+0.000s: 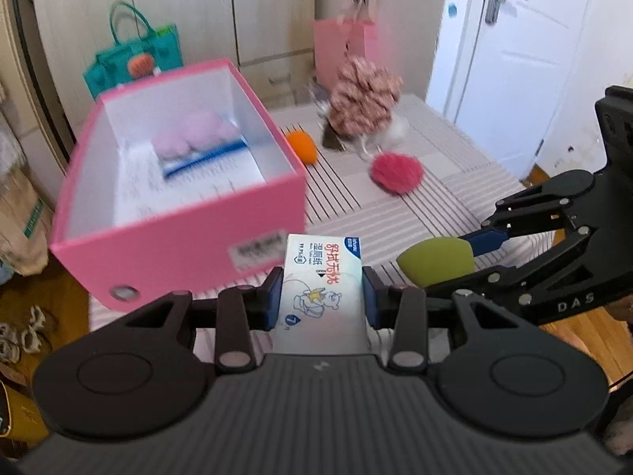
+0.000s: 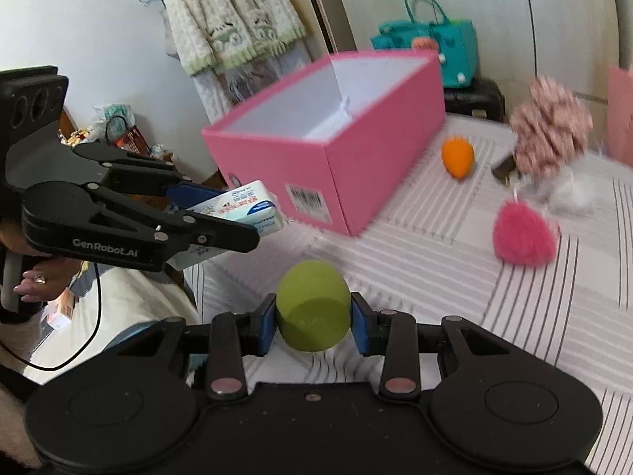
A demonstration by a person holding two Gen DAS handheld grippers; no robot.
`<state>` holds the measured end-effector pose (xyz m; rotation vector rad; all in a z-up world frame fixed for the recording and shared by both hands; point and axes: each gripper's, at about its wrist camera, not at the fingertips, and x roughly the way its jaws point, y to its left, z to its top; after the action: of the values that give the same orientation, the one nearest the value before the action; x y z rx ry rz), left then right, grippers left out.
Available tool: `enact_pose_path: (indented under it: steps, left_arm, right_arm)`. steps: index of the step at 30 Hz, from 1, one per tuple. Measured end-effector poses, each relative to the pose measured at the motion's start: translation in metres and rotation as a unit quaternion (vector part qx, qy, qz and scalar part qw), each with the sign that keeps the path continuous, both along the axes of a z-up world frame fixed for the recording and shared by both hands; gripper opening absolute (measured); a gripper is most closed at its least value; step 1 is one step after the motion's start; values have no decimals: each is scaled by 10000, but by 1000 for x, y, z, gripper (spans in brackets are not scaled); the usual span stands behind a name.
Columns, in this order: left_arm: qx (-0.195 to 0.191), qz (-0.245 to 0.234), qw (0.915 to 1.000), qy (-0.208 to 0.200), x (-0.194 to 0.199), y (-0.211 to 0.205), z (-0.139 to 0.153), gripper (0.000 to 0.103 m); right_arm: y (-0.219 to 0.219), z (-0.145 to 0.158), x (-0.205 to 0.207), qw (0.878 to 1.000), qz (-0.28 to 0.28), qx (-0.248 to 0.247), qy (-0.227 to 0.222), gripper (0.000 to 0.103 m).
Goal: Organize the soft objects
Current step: 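Carry the tissue pack in the left tool and sponge in the right tool over the box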
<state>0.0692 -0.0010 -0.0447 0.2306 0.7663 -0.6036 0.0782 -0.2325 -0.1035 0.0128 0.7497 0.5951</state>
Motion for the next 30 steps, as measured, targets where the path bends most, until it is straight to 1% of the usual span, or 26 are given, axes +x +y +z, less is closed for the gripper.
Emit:
enact_pose_path:
  steps: [2, 5, 10, 14, 16, 18, 19, 22, 25, 28, 29, 30]
  left_arm:
    - [-62, 13, 9999, -120, 1, 8, 9, 39]
    - [-255, -10, 9994, -217, 5, 19, 19, 39]
    - [-431, 14, 9980, -458, 14, 37, 32, 39]
    - [-552, 235, 9967, -540, 35, 49, 39, 39]
    - [-601, 346, 9959, -581, 49, 53, 40, 39]
    - [-682, 467, 9950, -568, 64, 57, 39, 39]
    - [-736, 518, 9945, -538, 72, 57, 38, 39]
    - [-831, 729, 9932, -362, 100, 59, 33, 39]
    - [-976, 914, 9910, -19, 130, 57, 28, 39]
    - [-994, 1035, 9890, 349, 157, 53, 21, 39]
    - [-921, 1019, 9894, 462, 168, 51, 16, 39]
    - [-860, 1084, 9888, 554, 177, 50, 12, 39]
  right_arm:
    - [6, 11, 1, 9998, 65, -48, -188, 42]
    - [16, 24, 5, 9989, 159, -112, -429, 42]
    - [32, 43, 21, 9963, 62, -270, -811, 43]
    - [43, 58, 34, 9905, -32, -457, -1295, 42]
    - [49, 62, 42, 9878, -105, -567, -1447, 42]
    - [56, 66, 53, 9863, -57, -664, -1511, 42]
    - [59, 68, 59, 9867, -14, -663, -1481, 42]
    - [67, 72, 85, 9918, 142, -419, -1195, 42]
    - [75, 74, 108, 9931, 198, -409, -1084, 42]
    - [89, 72, 133, 9900, 137, -844, -1118, 42]
    - [94, 70, 143, 9877, 125, -1073, -1127, 42]
    - [100, 67, 152, 9820, 134, -1416, -1241, 42]
